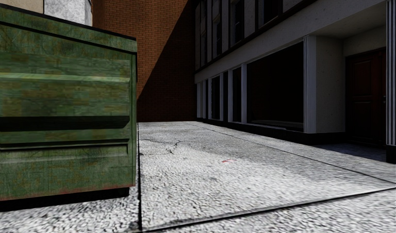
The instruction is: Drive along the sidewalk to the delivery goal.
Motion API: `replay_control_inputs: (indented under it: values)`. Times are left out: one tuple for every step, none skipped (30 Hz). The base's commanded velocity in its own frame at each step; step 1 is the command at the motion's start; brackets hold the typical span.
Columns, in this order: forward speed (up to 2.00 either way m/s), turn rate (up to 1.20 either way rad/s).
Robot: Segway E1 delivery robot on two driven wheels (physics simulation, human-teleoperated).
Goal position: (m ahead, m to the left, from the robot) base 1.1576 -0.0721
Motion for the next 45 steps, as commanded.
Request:
replay_control_inputs:
  values:
    - [0.07,0.00]
    - [0.07,0.00]
    - [0.07,0.00]
    - [0.07,0.00]
    - [0.07,0.00]
    - [0.07,0.00]
    - [0.07,0.00]
    - [0.08,0.00]
    - [0.11,0.00]
    - [0.12,0.00]
    - [0.12,0.00]
    - [0.15,0.00]
    - [0.17,0.00]
    - [0.17,0.00]
    - [0.17,0.00]
    - [0.19,0.00]
    - [0.20,0.00]
    - [0.24,0.00]
    - [0.26,0.00]
    - [0.26,0.00]
    - [0.27,0.00]
    - [0.28,0.00]
    - [0.28,0.00]
    - [0.28,0.00]
    - [0.29,0.00]
    - [0.29,0.00]
    - [0.29,0.00]
    - [0.29,0.00]
    - [0.33,0.00]
    - [0.36,0.00]
    - [0.42,0.00]
    - [0.43,0.00]
    - [0.43,0.00]
    - [0.44,0.00]
    - [0.44,0.00]
    - [0.44,0.00]
    - [0.44,0.00]
    - [0.44,0.00]
    - [0.44,0.00]
    - [0.44,0.00]
    - [0.44,0.00]
    - [0.44,0.00]
    - [0.25,0.00]
    - [0.00,0.00]
    - [0.00,0.00]
